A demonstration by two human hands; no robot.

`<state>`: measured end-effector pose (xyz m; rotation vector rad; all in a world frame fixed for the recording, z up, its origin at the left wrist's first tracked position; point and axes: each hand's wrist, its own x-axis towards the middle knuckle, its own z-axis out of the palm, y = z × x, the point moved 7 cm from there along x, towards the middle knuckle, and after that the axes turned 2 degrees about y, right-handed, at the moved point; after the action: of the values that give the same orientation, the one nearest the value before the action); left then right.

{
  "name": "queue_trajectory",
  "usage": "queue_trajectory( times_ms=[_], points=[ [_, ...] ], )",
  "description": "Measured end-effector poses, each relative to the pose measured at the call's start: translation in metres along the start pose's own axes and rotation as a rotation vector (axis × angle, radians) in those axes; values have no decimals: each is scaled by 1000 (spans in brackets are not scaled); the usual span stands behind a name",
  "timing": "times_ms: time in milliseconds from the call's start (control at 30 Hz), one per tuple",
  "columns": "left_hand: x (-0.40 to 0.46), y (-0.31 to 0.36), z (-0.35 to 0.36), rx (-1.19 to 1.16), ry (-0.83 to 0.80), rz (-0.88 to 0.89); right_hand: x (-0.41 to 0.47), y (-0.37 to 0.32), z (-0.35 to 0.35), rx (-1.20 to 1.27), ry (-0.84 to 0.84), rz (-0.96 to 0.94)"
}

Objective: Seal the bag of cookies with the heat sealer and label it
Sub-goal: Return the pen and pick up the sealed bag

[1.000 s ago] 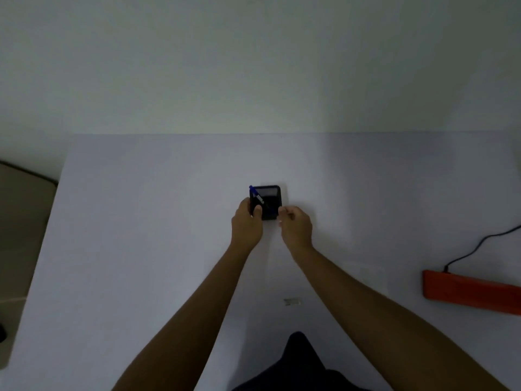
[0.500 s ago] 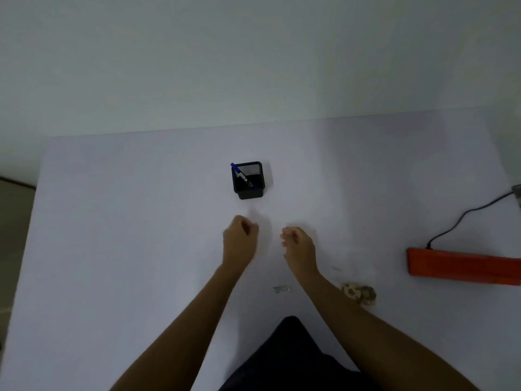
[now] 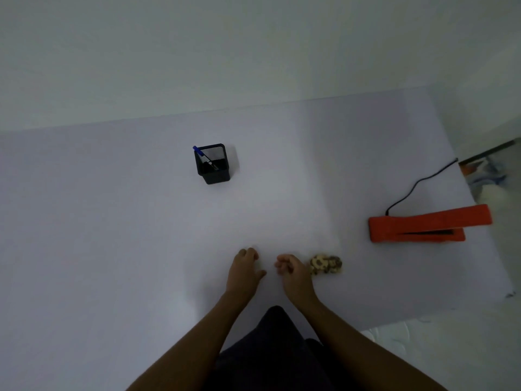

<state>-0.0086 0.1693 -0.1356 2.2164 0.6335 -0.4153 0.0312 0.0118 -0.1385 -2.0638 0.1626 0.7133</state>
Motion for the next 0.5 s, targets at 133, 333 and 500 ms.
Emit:
queue_trajectory(
  times_ms=[133,333,500],
  points=[
    [2,-1,-3,11,20,38,-4,6,6,18,-25,3],
    [2,1,-4,38,28,84,-13,9,23,-9,-79,-27],
    [3,3,-3,92,38,106,-15,11,22,-8,-53,-10]
  ],
)
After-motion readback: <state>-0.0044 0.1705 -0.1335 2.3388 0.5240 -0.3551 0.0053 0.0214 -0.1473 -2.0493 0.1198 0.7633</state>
